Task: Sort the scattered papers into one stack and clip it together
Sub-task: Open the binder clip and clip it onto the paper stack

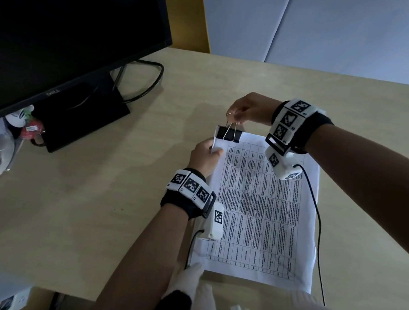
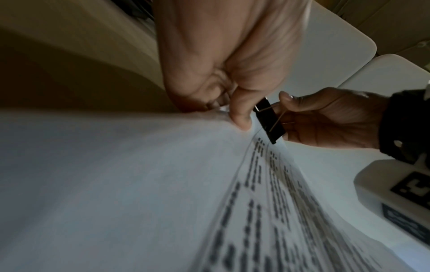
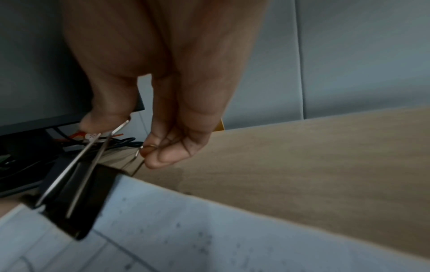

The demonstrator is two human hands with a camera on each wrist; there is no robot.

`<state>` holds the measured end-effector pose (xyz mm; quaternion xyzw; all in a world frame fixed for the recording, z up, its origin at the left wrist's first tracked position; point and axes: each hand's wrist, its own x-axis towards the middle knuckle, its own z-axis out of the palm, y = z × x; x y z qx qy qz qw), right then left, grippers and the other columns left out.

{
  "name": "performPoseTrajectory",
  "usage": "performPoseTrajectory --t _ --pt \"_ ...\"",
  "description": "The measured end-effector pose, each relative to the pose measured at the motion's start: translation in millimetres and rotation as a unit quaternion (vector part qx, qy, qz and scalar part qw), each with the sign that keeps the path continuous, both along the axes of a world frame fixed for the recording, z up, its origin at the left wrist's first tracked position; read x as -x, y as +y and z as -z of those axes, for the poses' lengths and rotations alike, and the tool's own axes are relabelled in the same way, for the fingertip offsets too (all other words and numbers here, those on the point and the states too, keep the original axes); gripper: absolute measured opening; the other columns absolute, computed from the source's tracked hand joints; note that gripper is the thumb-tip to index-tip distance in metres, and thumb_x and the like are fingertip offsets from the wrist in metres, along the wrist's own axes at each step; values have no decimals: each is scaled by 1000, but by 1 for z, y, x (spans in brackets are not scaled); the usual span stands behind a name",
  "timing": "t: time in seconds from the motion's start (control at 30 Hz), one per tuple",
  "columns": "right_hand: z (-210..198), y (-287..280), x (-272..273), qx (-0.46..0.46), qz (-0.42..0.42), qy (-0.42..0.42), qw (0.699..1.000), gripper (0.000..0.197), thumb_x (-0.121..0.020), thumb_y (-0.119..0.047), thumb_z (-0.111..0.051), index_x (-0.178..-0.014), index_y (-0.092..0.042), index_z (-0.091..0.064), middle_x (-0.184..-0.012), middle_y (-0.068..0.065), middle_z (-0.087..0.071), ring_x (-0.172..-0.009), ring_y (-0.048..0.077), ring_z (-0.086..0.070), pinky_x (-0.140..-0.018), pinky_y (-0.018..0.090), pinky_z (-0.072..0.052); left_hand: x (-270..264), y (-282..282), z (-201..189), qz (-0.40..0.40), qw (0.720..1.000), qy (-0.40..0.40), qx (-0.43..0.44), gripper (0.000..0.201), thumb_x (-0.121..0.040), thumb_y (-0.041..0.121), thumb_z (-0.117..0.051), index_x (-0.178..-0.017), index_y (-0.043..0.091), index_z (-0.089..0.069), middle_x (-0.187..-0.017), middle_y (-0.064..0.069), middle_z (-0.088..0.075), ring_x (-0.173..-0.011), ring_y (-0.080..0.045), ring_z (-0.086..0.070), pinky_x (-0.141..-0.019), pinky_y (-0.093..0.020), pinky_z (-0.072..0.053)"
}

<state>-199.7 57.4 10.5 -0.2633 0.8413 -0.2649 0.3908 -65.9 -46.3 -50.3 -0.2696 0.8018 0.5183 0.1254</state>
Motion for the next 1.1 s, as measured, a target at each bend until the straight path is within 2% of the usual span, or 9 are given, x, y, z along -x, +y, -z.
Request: performPoseTrajectory --t 0.1,0.4,0.53,0.67,0.8,0.9,1.0,1.07,1.1 --pt "1 0 1 -15 -15 34 999 31 -87 -22 -59 -112 -6 -62 -107 14 -67 -93 19 -61 -81 24 -41 -1 -2 3 -1 1000 13 -3 14 -87 10 -50 -92 2 -60 -70 -3 -52 -61 -15 -43 -58 -23 -35" --pt "6 -2 -11 -34 -2 103 994 31 -87 -25 -58 -114 -10 -64 -115 7 -66 -109 20 -58 -88 21 -35 0 -6 9 -11 999 30 -44 8 -88 8 -54 -83 9 -60 -57 6 -46 -55 -10 -41 -64 -21 -36" --pt "14 -1 -27 56 138 211 966 16 -82 -7 -59 -92 -5 -72 -95 9 -71 -86 17 -62 -72 3 -32 2 -9 13 -52 992 15 -112 22 -90 4 -48 -73 13 -58 -61 -4 -49 -64 -16 -44 -67 -26 -35" --pt "13 2 -52 130 191 236 944 11 -79 -3 -63 -84 -1 -73 -84 15 -73 -79 22 -65 -76 18 -43 -1 -11 7 -82 977 2 -198 22 -95 0 -41 -87 6 -61 -64 0 -50 -55 -9 -49 -53 -15 -40" --pt "20 11 -89 166 143 273 937 8 -77 -3 -66 -77 0 -74 -76 18 -71 -67 29 -67 -70 38 -55 2 -13 4 -107 967 -17 -230 28 -97 1 -38 -91 10 -64 -68 -1 -60 -63 -13 -52 -58 -20 -44" --pt "33 20 -112 138 55 275 950 12 -81 -5 -63 -81 0 -73 -84 16 -71 -74 26 -66 -73 37 -56 1 -13 3 -99 969 -21 -227 25 -98 6 -38 -96 6 -63 -83 -9 -52 -80 -18 -46 -72 -28 -40" --pt "44 22 -126 68 -25 228 971 21 -91 -7 -51 -97 1 -69 -108 14 -68 -102 21 -60 -93 30 -49 0 -13 -1 -84 971 -16 -224 31 -100 10 -35 -76 11 -56 -76 -10 -51 -71 -19 -47 -64 -24 -41" --pt "44 22 -126 72 -13 229 971 21 -91 -6 -50 -101 0 -67 -111 13 -67 -105 22 -61 -98 28 -46 -2 -13 -2 -76 969 -12 -237 25 -99 12 -39 -88 4 -59 -81 -10 -59 -74 -19 -55 -69 -22 -48" --pt "41 22 -123 78 13 228 970 20 -90 -4 -51 -102 -1 -67 -110 12 -68 -103 22 -62 -98 28 -46 -4 -14 -1 -53 969 -11 -240 22 -96 15 -45 -103 0 -59 -94 -13 -64 -87 -23 -61 -81 -26 -51"
